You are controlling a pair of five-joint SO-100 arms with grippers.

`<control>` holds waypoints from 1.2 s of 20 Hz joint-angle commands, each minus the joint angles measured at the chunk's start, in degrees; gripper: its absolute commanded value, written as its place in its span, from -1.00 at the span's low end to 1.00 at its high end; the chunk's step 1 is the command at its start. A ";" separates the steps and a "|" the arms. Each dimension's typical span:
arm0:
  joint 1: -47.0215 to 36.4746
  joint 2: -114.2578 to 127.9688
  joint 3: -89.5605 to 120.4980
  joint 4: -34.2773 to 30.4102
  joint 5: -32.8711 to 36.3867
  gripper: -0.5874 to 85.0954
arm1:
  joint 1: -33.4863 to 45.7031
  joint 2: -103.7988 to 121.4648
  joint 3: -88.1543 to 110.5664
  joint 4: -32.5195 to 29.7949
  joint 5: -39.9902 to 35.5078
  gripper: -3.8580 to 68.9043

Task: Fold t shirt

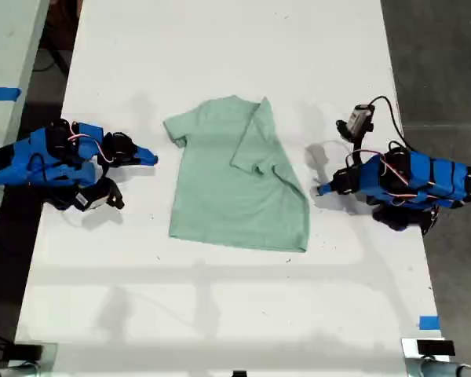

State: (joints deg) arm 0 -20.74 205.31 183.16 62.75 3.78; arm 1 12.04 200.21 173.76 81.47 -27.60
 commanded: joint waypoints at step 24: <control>-27.60 -121.73 -93.96 15.91 28.30 -0.31 | -0.35 0.35 2.99 -1.76 0.44 -0.85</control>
State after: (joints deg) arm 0 -49.31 84.11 92.64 79.10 31.29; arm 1 12.04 200.21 173.76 81.12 -27.25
